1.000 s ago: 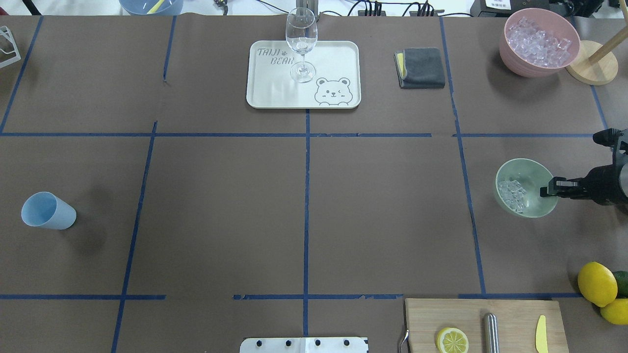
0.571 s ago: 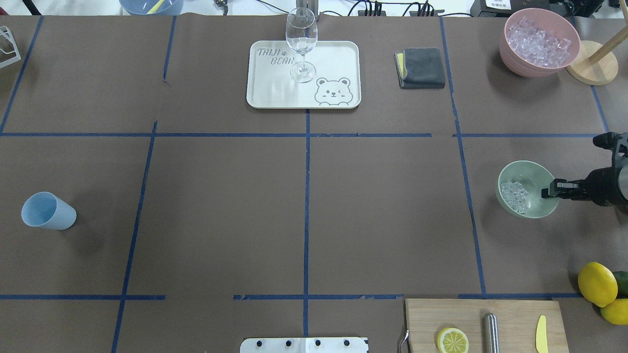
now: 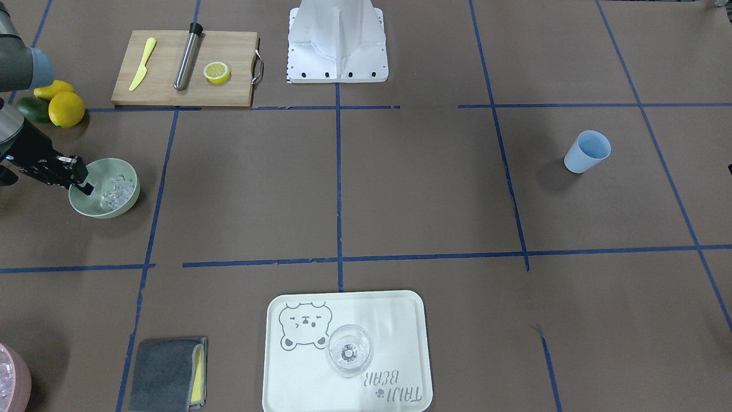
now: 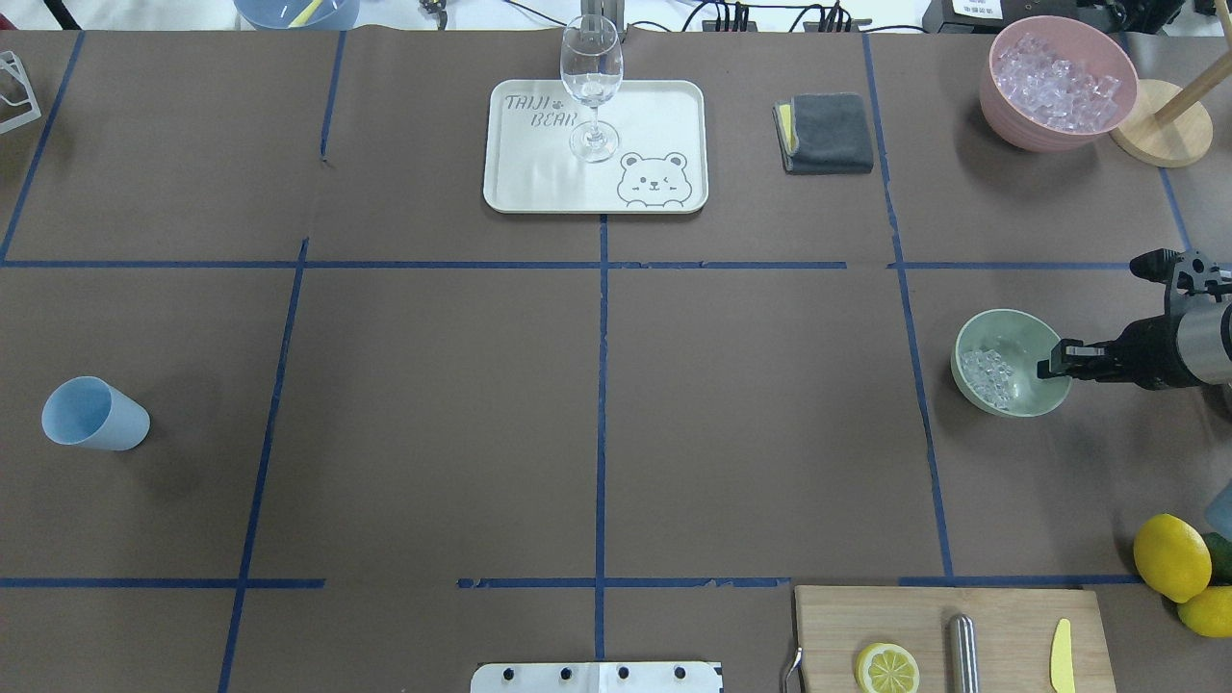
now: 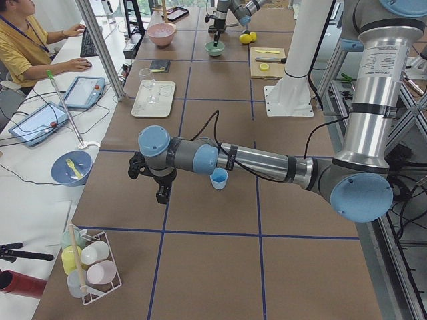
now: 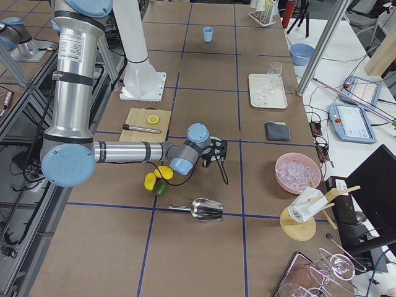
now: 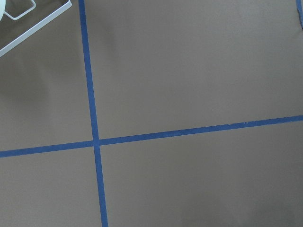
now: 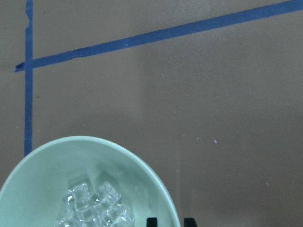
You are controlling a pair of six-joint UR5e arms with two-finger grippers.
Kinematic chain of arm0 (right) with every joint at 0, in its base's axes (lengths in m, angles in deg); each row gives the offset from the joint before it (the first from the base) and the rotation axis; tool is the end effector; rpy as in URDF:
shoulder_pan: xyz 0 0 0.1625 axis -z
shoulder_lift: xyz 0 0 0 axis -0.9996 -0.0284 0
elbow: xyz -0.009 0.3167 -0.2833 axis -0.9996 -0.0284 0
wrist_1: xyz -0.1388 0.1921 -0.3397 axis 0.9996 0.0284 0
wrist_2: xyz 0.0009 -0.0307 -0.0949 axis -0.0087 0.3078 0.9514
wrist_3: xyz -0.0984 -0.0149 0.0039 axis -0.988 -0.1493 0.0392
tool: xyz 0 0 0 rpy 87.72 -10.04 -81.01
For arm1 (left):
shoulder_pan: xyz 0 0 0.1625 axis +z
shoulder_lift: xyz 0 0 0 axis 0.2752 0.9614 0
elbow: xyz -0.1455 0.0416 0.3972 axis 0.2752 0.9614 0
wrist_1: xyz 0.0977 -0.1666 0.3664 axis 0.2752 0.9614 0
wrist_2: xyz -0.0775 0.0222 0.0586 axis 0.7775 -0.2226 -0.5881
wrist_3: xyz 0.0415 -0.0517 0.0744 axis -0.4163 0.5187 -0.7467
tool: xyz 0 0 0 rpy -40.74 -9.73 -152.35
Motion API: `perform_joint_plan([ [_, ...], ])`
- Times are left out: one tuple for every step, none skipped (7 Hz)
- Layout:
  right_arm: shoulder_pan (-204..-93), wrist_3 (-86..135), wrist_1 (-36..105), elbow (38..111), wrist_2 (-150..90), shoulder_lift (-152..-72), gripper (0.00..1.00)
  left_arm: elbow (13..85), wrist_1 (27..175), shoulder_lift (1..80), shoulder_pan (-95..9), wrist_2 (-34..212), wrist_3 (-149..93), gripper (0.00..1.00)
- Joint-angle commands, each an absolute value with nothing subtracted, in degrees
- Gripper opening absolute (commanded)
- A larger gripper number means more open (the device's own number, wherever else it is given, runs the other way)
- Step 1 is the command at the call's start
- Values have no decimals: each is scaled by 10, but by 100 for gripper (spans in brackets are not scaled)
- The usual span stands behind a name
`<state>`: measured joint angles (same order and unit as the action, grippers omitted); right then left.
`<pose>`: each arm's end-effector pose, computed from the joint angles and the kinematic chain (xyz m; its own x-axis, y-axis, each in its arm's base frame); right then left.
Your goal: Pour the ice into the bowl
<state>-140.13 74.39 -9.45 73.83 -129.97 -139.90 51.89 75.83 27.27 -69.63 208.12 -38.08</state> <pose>-0.2210 -0.4089 0.5992 0.5139 0.1129 0.8504 -0.2144 0.9767 -0.0001 -0.0144 -0.5462 0.5594 0.6240 0.1189 -0.7723 -0.0265 0.9910 0.1311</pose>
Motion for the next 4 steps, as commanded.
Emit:
perform_joint_plan([
  [-1489, 743, -88, 748, -1379, -1397, 100, 517, 758, 272, -696, 2080, -382, 100],
  [-1566, 740, -71, 744, -1464, -1390, 100, 508, 759, 264, -695, 2077, -384, 100],
  [-1607, 705, -36, 742, -1478, -1375, 100, 506, 759, 259, -695, 2076, -388, 100],
  [-1638, 606, 31, 739, -1479, -1373, 100, 501, 759, 250, -695, 2074, -389, 100],
])
